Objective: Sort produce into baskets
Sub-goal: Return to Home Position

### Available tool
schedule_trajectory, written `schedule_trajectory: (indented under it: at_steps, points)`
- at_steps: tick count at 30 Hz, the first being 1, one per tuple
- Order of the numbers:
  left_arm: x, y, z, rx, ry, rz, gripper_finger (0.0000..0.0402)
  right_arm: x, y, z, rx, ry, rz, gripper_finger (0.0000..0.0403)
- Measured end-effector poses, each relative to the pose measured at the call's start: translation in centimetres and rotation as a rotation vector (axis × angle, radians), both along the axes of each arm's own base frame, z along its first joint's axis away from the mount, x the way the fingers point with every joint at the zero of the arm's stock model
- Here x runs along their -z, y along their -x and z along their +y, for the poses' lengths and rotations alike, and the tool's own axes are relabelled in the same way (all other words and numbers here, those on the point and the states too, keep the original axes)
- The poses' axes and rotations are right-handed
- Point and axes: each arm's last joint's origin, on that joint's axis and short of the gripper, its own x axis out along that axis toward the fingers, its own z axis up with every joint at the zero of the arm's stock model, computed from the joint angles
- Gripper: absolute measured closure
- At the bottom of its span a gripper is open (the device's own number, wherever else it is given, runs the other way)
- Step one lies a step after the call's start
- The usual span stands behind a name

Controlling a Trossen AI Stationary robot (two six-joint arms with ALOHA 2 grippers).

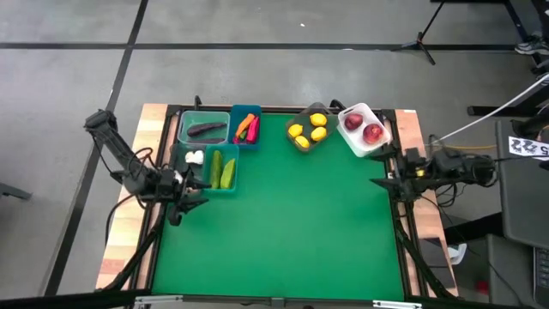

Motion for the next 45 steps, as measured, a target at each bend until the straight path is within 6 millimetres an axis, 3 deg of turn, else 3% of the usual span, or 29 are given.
schedule_trajectory:
  at_steps: [5,16,23,33,45]
  points:
    - [2.1,0.4,0.4,0.016,0.037,-0.034,0.0176,1.2,-0.8,0.1,0.031,-0.033,0.018,0.0026]
    - [1.9,0.4,0.2,0.082,0.022,-0.057,0.0176,5.3,-3.1,0.8,-0.011,-0.085,0.030,0.0026]
    - [1.8,0.5,-0.2,0.218,0.014,-0.081,0.0176,9.4,-4.7,1.4,-0.071,-0.102,-0.021,0.0026]
    - [1.5,0.2,-0.4,0.205,-0.026,-0.118,0.0176,9.6,-4.8,1.3,-0.057,-0.086,-0.012,0.0026]
    - [2.3,-2.9,0.6,0.196,-0.017,-0.132,0.0176,9.9,-4.8,1.5,-0.108,0.045,-0.001,0.0026]
